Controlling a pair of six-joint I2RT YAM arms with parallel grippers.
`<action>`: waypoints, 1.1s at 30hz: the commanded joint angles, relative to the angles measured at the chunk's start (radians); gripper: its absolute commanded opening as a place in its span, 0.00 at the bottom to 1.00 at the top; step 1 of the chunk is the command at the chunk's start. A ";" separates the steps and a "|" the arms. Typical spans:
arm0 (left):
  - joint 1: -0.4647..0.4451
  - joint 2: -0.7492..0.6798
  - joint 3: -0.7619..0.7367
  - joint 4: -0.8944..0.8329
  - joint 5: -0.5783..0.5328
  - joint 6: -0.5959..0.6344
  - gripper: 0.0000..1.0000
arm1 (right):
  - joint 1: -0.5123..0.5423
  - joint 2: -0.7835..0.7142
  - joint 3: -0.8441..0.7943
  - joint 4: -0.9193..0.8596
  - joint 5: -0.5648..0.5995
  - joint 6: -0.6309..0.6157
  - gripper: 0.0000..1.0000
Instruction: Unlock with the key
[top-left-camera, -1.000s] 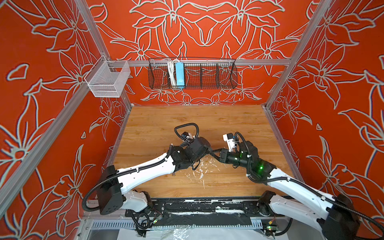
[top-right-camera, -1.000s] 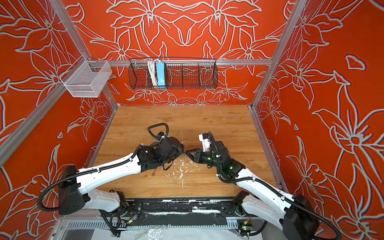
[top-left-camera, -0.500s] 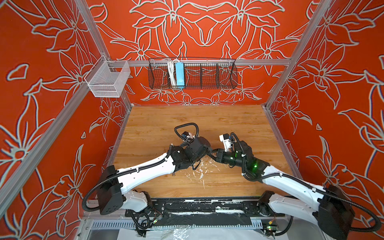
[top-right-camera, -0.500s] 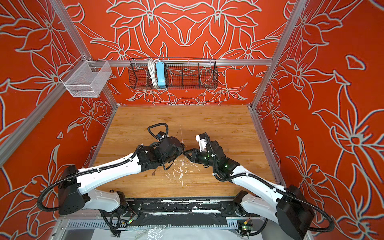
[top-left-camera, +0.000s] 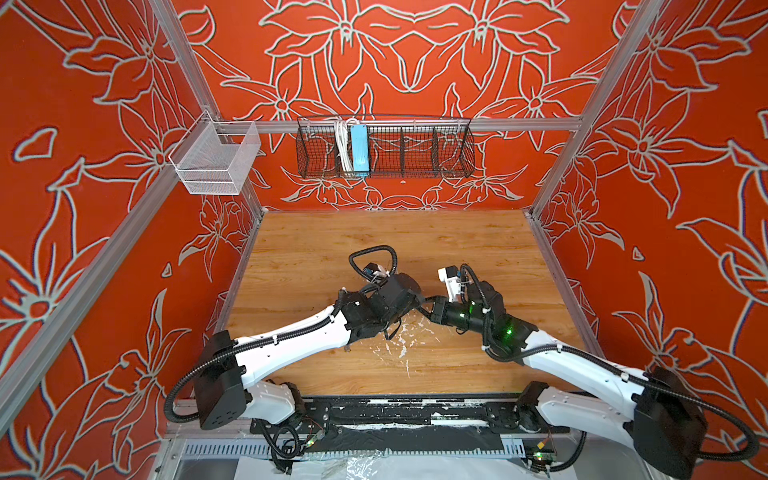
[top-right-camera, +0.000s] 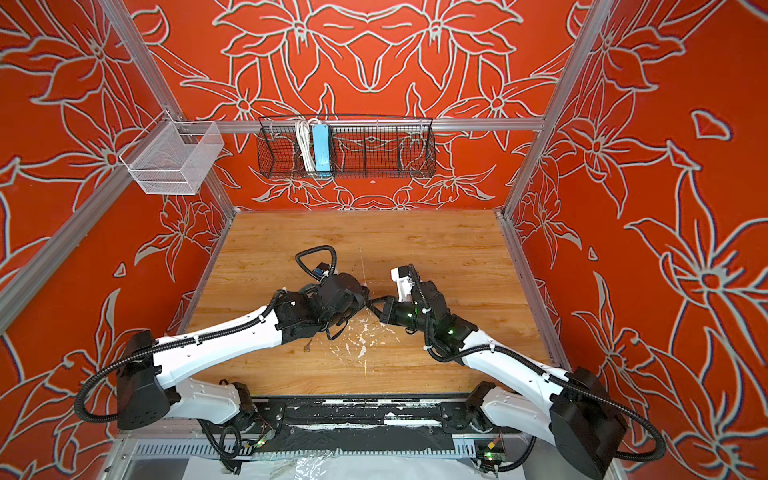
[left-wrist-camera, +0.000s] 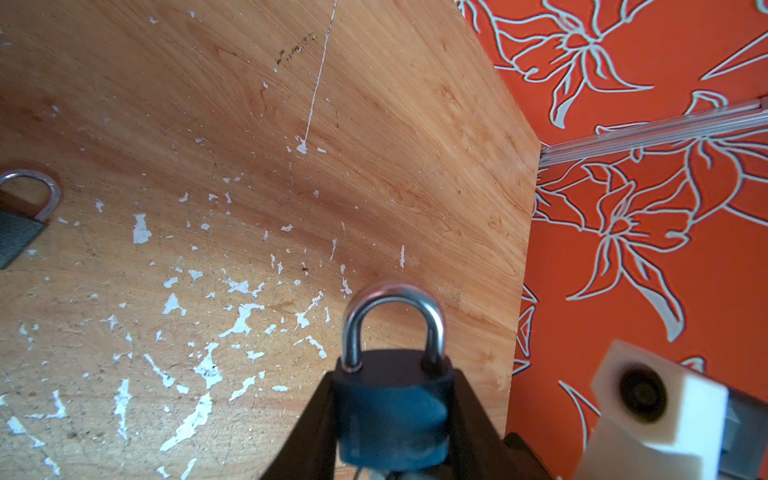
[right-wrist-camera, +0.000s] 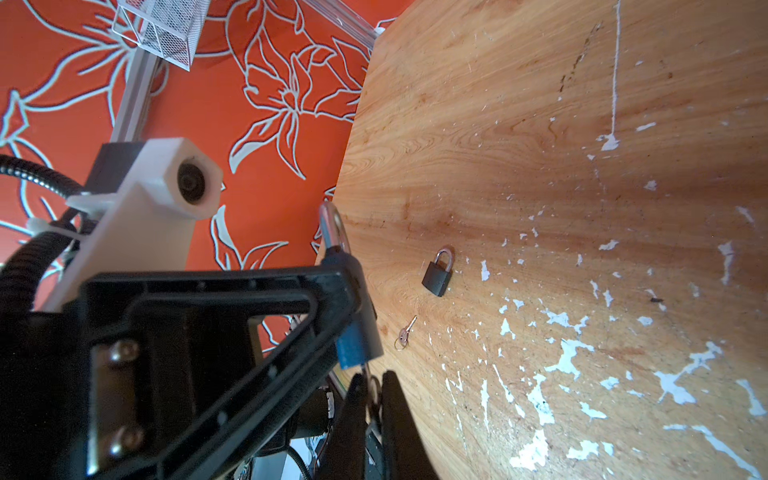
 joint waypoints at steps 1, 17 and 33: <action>0.006 -0.015 0.018 0.034 0.002 -0.003 0.00 | 0.007 0.005 0.004 0.041 0.009 0.026 0.09; 0.005 -0.091 -0.014 0.150 0.064 -0.018 0.00 | 0.008 0.004 -0.024 0.204 -0.027 0.226 0.00; -0.006 -0.110 -0.057 0.273 0.064 -0.064 0.00 | 0.007 0.031 -0.024 0.427 -0.027 0.440 0.00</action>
